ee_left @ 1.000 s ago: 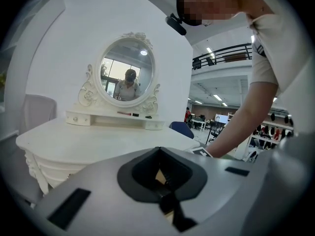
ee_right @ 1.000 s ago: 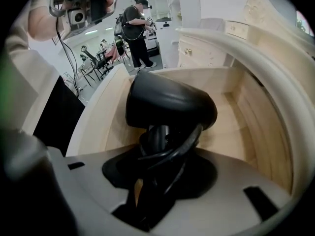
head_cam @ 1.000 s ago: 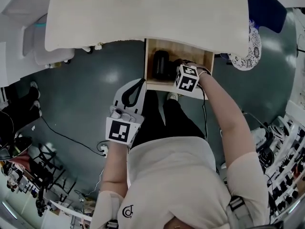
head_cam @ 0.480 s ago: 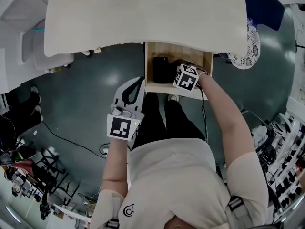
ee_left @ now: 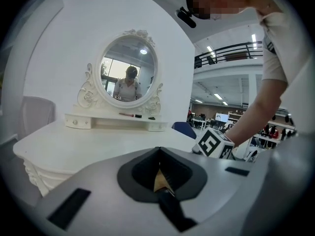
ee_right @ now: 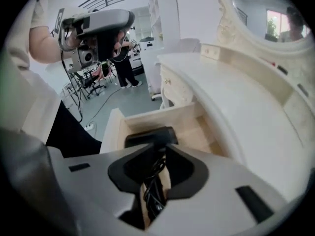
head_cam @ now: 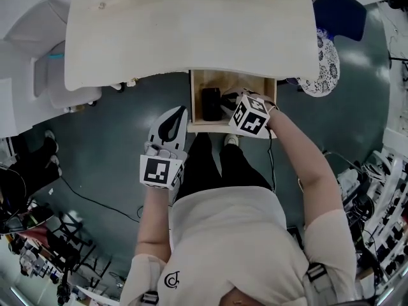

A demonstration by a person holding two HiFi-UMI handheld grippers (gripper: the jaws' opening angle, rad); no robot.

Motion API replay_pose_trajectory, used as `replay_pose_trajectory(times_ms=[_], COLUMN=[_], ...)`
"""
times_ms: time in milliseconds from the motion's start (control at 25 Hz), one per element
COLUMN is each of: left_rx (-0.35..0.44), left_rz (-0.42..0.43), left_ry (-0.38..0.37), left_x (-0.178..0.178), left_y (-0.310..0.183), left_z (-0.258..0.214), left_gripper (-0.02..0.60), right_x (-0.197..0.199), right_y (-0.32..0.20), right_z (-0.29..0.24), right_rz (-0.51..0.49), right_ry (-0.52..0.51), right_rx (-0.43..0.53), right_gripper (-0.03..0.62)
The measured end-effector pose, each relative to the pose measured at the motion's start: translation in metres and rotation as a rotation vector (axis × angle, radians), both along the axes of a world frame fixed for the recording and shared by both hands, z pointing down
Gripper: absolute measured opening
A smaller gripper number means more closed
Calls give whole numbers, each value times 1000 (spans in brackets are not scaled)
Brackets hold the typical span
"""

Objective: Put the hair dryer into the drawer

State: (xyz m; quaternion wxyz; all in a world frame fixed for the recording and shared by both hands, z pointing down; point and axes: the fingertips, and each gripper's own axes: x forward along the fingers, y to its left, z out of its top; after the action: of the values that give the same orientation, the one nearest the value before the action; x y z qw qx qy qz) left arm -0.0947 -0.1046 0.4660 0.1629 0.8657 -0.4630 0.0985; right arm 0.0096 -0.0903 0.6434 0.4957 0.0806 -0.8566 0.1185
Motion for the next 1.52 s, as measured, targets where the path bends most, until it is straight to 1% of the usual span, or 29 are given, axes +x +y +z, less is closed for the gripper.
replay_pose_trajectory(times_ms=[40, 80, 160, 240, 320, 400, 480, 640, 800, 920, 1040, 1120, 1240, 1400, 1520], left_rx=[6, 9, 16, 35, 61, 82, 101, 162, 210, 240, 275, 291, 292, 296, 296], left_rz=[0, 2, 11, 29, 48, 59, 60, 49, 34, 42, 61, 66, 56, 16, 4], left_ry=[0, -3, -15, -27, -34, -40, -51, -74, -67, -75, -75, -74, -62, -15, -18], left_x=[1, 3, 7, 13, 18, 18, 15, 9, 13, 23, 35, 43, 47, 45, 48], left_y=[-1, -2, -3, -6, -10, -16, -22, -35, -45, -45, -41, -37, -30, -22, -18], left_z=[-3, -6, -12, -21, -32, -43, -55, -88, -119, -137, -155, -165, -178, -197, -203], left_gripper=[14, 14, 14, 14, 14, 14, 14, 14, 14, 14, 14, 14, 14, 14, 14], right_x=[1, 2, 3, 3, 2, 0, -2, 10, 34, 54, 68, 78, 93, 107, 112], right_y=[-6, -12, -18, -23, -26, -27, -29, -43, -60, -63, -57, -49, -38, -27, -21], right_z=[-10, -20, -39, -58, -80, -104, -132, -196, -268, -317, -362, -384, -404, -419, -423], right_rz=[17, 32, 70, 121, 168, 199, 232, 354, 502, 559, 607, 646, 689, 741, 757], right_ry=[-5, -10, -32, -73, -124, -179, -241, -368, -524, -577, -670, -721, -752, -800, -810], right_rx=[51, 102, 180, 215, 228, 245, 284, 426, 580, 690, 785, 831, 890, 912, 917], right_gripper=[70, 58, 9, 9, 8, 8, 8, 8, 8, 8, 8, 8, 6, 6, 6])
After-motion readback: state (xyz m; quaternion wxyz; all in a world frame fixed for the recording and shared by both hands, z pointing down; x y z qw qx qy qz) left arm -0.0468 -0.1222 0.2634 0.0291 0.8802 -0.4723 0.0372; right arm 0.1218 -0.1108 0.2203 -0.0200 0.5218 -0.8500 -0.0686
